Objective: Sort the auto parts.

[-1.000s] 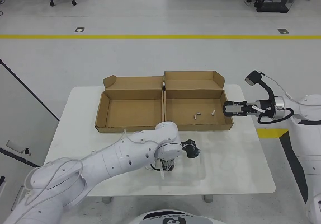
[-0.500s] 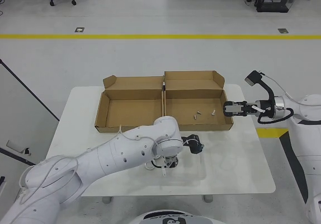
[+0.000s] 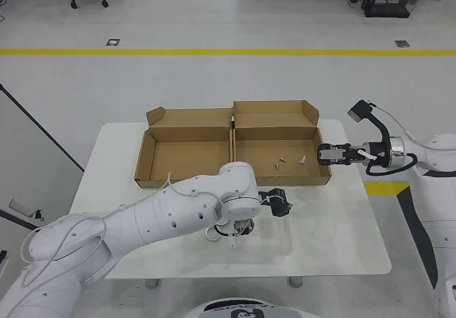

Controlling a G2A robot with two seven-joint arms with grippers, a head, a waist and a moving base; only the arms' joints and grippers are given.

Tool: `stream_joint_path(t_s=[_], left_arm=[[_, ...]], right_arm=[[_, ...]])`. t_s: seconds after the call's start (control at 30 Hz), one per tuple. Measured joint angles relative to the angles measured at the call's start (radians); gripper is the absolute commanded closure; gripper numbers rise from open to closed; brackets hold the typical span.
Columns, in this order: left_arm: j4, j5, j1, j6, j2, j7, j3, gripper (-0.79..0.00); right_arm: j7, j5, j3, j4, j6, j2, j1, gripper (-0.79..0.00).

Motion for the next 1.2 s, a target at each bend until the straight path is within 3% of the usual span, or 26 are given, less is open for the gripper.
stream_joint_path(t_s=[0.1, 0.3, 0.53, 0.63, 0.87, 1.2], left_arm=[[-0.015, -0.006, 0.002, 0.004, 0.015, 0.021, -0.041, 0.000], [-0.098, -0.065, 0.044, 0.010, 0.084, -0.009, -0.176, 0.000], [-0.228, -0.202, 0.196, -0.064, 0.191, 0.066, -0.439, 0.000], [-0.260, -0.265, 0.267, -0.117, 0.221, 0.138, -0.548, 0.000], [-0.211, -0.438, 0.383, -0.280, 0.257, 0.294, -0.706, 0.000], [-0.198, -0.482, 0.400, -0.319, 0.266, 0.321, -0.736, 0.000]], right_arm=[[0.000, 0.000, 0.000, 0.000, 0.000, 0.000, 0.000, -0.785], [0.000, 0.000, 0.000, 0.000, 0.000, 0.000, 0.000, -0.785], [0.000, 0.000, 0.000, 0.000, 0.000, 0.000, 0.000, -0.785], [0.000, 0.000, 0.000, 0.000, 0.000, 0.000, 0.000, -0.785], [0.000, 0.000, 0.000, 0.000, 0.000, 0.000, 0.000, -0.785], [0.000, 0.000, 0.000, 0.000, 0.000, 0.000, 0.000, -0.785]])
